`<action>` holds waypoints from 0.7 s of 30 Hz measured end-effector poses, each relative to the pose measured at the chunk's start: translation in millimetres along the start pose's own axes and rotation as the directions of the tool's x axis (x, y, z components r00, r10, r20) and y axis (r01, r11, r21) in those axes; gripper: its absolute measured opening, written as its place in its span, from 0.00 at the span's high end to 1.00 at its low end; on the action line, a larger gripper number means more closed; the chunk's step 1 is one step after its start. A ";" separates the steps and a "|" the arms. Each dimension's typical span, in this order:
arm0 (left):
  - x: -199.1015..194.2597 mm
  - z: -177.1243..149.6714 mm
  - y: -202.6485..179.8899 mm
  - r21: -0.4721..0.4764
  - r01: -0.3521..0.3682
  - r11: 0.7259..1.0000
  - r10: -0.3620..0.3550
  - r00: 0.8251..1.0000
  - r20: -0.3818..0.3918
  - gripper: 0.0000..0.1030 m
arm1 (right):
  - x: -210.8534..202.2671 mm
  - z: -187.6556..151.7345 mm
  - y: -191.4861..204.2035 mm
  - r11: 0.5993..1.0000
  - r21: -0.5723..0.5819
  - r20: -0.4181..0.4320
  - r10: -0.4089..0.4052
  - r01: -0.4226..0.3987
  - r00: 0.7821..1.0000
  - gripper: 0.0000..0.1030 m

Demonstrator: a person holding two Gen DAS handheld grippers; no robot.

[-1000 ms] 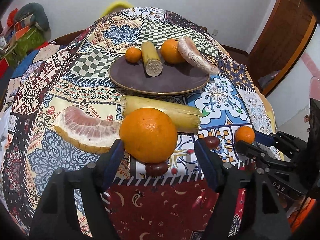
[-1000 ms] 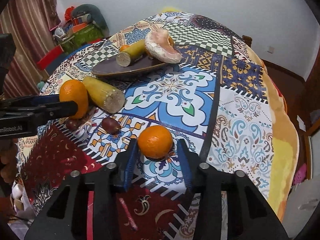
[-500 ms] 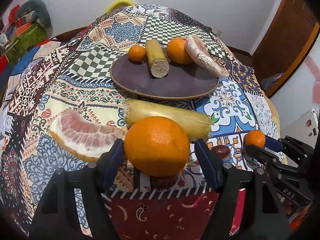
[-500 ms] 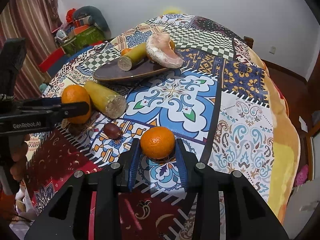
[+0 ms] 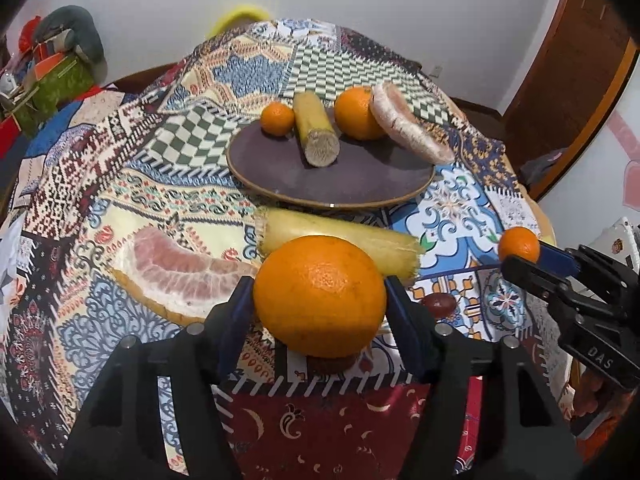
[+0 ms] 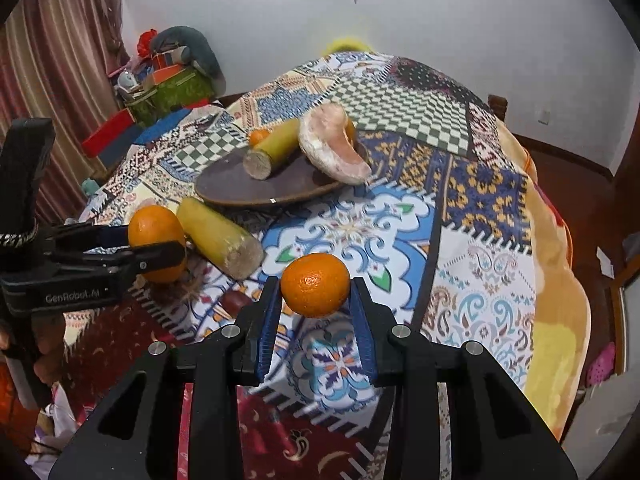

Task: Organize fruits
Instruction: 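Grasp the large orange with the left gripper while the right grasps a small mandarin, then carry the orange and mandarin onto the plate and open both grippers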

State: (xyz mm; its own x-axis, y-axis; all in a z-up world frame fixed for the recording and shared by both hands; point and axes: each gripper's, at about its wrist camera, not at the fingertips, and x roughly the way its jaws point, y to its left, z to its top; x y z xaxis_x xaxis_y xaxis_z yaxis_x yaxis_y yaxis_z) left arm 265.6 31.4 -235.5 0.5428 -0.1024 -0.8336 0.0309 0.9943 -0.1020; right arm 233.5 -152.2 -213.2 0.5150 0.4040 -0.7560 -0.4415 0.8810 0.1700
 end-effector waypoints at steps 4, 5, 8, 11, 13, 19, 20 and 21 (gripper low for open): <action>-16.2 5.7 1.9 0.002 -0.003 1.000 0.003 0.999 0.043 0.38 | 0.4 9.2 5.4 1.000 -0.018 0.018 0.007 -0.006 1.000 0.69; -20.3 8.0 3.2 0.001 -0.004 1.000 0.004 0.999 0.054 0.38 | 0.5 12.0 6.9 1.000 -0.022 0.024 0.009 -0.008 1.000 0.69; -31.1 14.5 6.3 0.000 -0.007 1.000 0.007 0.996 0.086 0.38 | 0.6 19.9 11.3 0.999 -0.032 0.041 0.015 -0.014 0.999 0.69; -40.1 22.0 9.8 -0.001 -0.008 1.000 0.008 0.994 0.112 0.38 | 1.4 27.9 14.7 0.999 -0.043 0.058 0.018 -0.016 0.998 0.69; -44.8 27.7 12.1 -0.001 -0.014 1.000 0.014 0.991 0.131 0.38 | 2.5 34.5 16.2 0.999 -0.050 0.067 0.021 -0.017 0.998 0.69; -48.2 43.9 20.2 -0.006 -0.025 1.000 0.025 0.986 0.166 0.38 | 6.6 55.3 19.6 0.997 -0.073 0.107 0.028 -0.020 0.994 0.69; -47.4 47.0 22.4 -0.009 -0.026 1.000 0.027 0.985 0.169 0.38 | 8.1 59.4 20.0 0.997 -0.078 0.113 0.028 -0.019 0.993 0.69; -46.0 49.6 24.2 -0.012 -0.027 1.000 0.028 0.985 0.171 0.38 | 9.1 61.9 20.4 0.997 -0.080 0.118 0.027 -0.017 0.993 0.69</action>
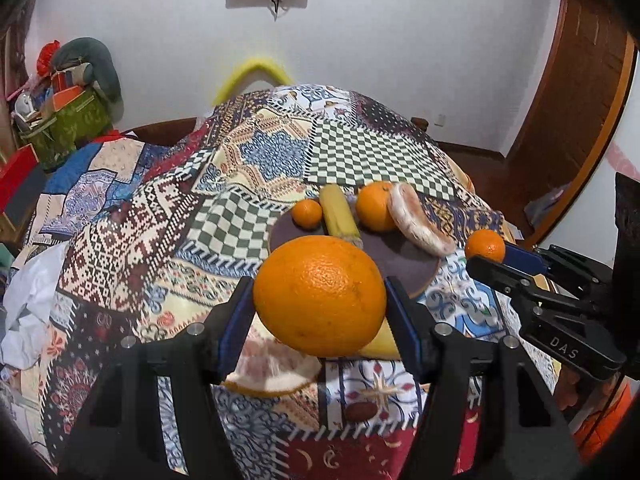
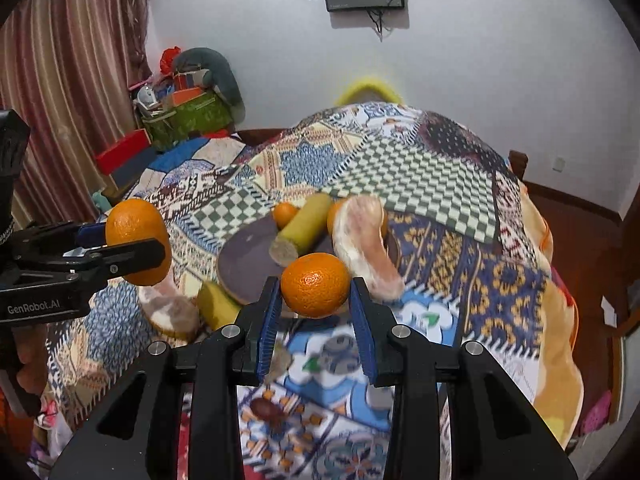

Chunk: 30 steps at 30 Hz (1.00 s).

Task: Organize fruits
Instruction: 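Carry the orange and mandarin onto the plate and open both grippers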

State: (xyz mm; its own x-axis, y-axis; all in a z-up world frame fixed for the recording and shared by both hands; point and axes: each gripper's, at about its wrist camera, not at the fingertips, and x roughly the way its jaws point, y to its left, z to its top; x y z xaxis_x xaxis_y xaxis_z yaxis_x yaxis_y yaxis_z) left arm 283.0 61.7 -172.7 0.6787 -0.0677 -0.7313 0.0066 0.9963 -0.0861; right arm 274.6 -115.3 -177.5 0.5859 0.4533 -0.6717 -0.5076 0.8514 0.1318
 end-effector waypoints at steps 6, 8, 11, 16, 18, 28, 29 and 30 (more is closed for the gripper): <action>15.5 16.4 7.9 -0.005 -0.008 1.000 0.008 1.000 0.003 0.38 | 14.6 14.9 0.7 1.000 -0.025 0.010 -0.007 0.007 1.000 0.69; 22.7 22.0 9.2 -0.003 -0.010 1.000 0.010 1.000 0.001 0.38 | 20.5 18.1 1.2 0.999 -0.038 0.006 -0.010 0.010 1.000 0.69; 35.8 28.2 11.4 -0.006 -0.003 1.000 0.003 1.000 -0.012 0.38 | 29.7 21.3 3.7 0.998 -0.058 -0.003 -0.014 0.013 1.000 0.69; 60.1 31.8 12.4 0.000 -0.002 1.000 0.002 0.999 -0.051 0.38 | 43.2 21.8 5.8 0.997 -0.081 -0.021 -0.007 0.006 1.000 0.69; 70.9 31.4 12.6 0.002 0.001 1.000 -0.001 0.997 -0.074 0.38 | 47.5 21.7 8.0 0.996 -0.090 -0.027 -0.003 0.000 1.000 0.69; 111.0 31.7 15.6 -0.023 0.030 0.999 -0.033 0.986 -0.163 0.38 | 58.3 23.9 8.8 0.993 -0.114 -0.042 0.005 -0.010 0.999 0.69; 113.7 31.8 15.8 -0.026 0.032 0.999 -0.036 0.985 -0.169 0.38 | 59.2 23.7 8.1 0.993 -0.114 -0.043 0.005 -0.010 0.999 0.69; 116.8 32.0 15.9 -0.029 0.033 0.999 -0.037 0.984 -0.175 0.38 | 60.1 23.1 7.5 0.993 -0.114 -0.044 0.003 -0.009 0.999 0.69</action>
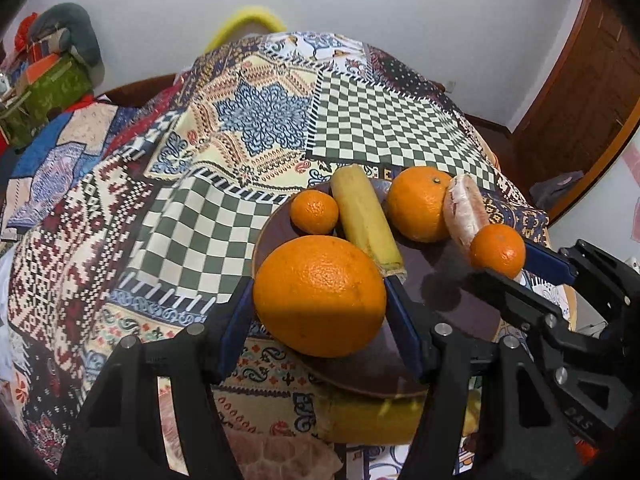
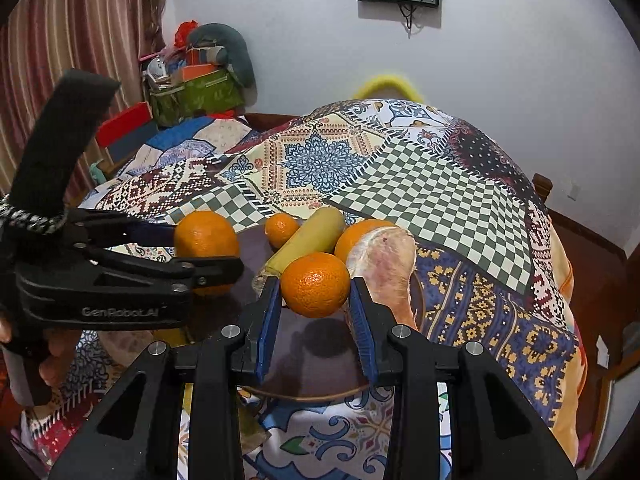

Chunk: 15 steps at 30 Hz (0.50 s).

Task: Organize fruits
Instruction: 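Carry the orange and mandarin onto the plate and open both grippers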

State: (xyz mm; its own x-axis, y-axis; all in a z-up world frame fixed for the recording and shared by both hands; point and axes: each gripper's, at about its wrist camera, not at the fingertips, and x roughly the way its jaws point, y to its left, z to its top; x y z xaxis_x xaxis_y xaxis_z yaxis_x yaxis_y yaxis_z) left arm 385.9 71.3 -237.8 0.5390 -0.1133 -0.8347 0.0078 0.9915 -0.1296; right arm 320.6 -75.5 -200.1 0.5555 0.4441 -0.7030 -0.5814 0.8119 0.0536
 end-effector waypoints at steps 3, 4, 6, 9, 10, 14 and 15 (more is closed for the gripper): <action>8.2 1.9 -0.6 -0.002 0.001 1.000 -0.001 1.000 -0.015 0.38 | 2.7 -1.2 -1.7 1.000 0.001 -0.009 0.000 0.000 1.000 0.69; 9.4 2.2 -1.0 0.001 -0.001 1.000 0.001 1.000 -0.014 0.38 | 3.3 -1.6 -2.1 1.000 0.000 -0.011 0.000 0.000 1.000 0.69; 11.9 3.6 -1.3 0.001 -0.004 1.000 0.004 1.000 -0.016 0.38 | 4.9 -2.0 -2.4 1.000 -0.003 -0.015 0.000 0.000 1.000 0.69; 13.5 3.9 -2.8 0.010 -0.010 1.000 0.010 1.000 -0.018 0.38 | 6.4 -3.0 -2.4 1.000 -0.005 -0.019 -0.001 0.001 1.000 0.69; 13.6 4.1 -3.4 0.012 -0.012 1.000 0.012 1.000 -0.018 0.38 | 6.4 -2.9 -2.2 1.000 -0.005 -0.018 -0.001 0.001 1.000 0.69; 13.3 4.2 -3.0 0.010 -0.009 1.000 0.010 1.000 -0.023 0.38 | 7.2 -3.6 -2.3 1.000 -0.003 -0.021 0.003 -0.003 1.000 0.69; 14.1 4.7 -2.5 0.006 -0.007 1.000 0.007 1.000 -0.025 0.38 | 7.3 -3.6 -2.4 1.000 -0.002 -0.022 0.003 -0.003 1.000 0.69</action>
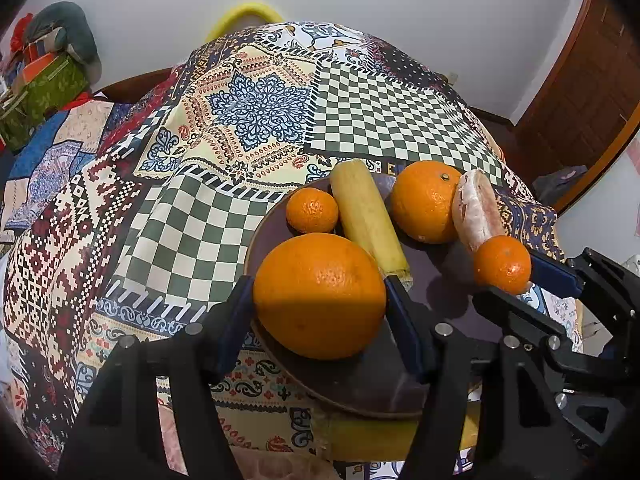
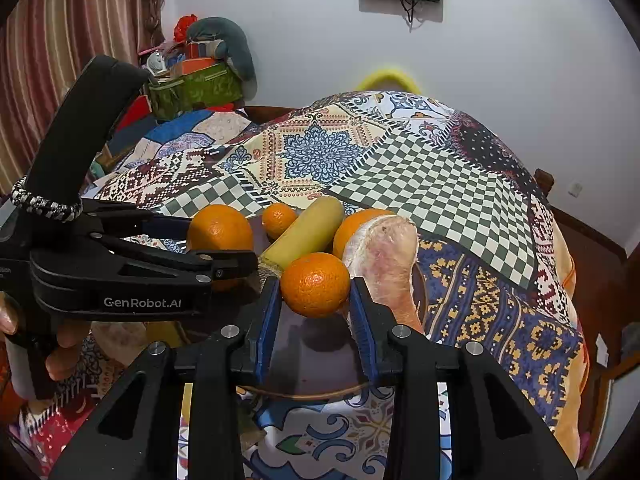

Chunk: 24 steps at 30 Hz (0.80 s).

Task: Organize fruits
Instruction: 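Carry the orange and mandarin onto the plate and open both grippers, then withdraw both open grippers from the plate toward the remaining fruit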

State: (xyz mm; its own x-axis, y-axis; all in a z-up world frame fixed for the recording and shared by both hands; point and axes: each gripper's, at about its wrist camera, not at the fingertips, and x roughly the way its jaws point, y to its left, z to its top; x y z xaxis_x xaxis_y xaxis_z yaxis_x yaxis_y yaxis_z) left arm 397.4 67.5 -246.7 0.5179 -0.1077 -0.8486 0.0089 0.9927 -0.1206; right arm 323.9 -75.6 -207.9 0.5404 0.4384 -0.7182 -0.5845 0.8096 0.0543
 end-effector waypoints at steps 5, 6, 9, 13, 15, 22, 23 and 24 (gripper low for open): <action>0.0 0.8 2.6 -0.018 0.011 1.000 -0.011 1.000 -0.006 0.38 | -0.4 -1.1 0.4 1.000 0.001 -0.002 -0.002 0.002 1.000 0.66; 0.2 1.0 2.6 -0.018 0.011 1.000 -0.011 1.000 -0.007 0.38 | -0.6 -1.2 0.3 1.000 0.002 -0.002 -0.002 0.002 1.000 0.62; -0.5 0.5 1.9 -0.016 0.010 1.000 -0.010 1.000 -0.009 0.38 | -2.4 -1.8 0.2 1.000 0.005 0.003 -0.005 0.005 1.000 0.60; -1.9 0.4 1.1 -0.016 0.008 1.000 -0.009 1.000 -0.009 0.38 | -6.3 -2.2 0.9 1.000 0.005 0.009 -0.004 0.004 1.000 0.60; -4.6 0.6 1.4 -0.020 0.012 1.000 -0.012 1.000 -0.007 0.38 | -8.4 -2.3 1.1 1.000 0.007 0.013 -0.003 0.003 1.000 0.60; -23.0 0.0 0.7 -0.020 0.033 0.999 -0.032 0.999 0.025 0.36 | -13.9 -2.7 -1.6 1.000 0.019 0.020 -0.006 0.006 1.000 0.60; -26.1 -0.7 0.2 -0.017 0.030 0.999 -0.029 0.999 0.028 0.36 | -14.7 -3.0 -1.7 1.000 0.020 0.020 -0.008 0.008 1.000 0.60; -29.1 -1.4 0.0 -0.017 0.028 0.999 -0.027 0.999 0.033 0.36 | -16.0 -3.8 -1.6 1.000 0.023 0.020 -0.010 0.010 1.000 0.60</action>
State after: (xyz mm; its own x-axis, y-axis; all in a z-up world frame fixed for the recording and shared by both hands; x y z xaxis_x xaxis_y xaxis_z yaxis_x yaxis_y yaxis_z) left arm 381.1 70.6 -222.7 0.5451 -0.1328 -0.8278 0.0087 0.9882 -0.1528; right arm 313.9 -85.4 -199.1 0.5585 0.4381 -0.7044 -0.5655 0.8223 0.0631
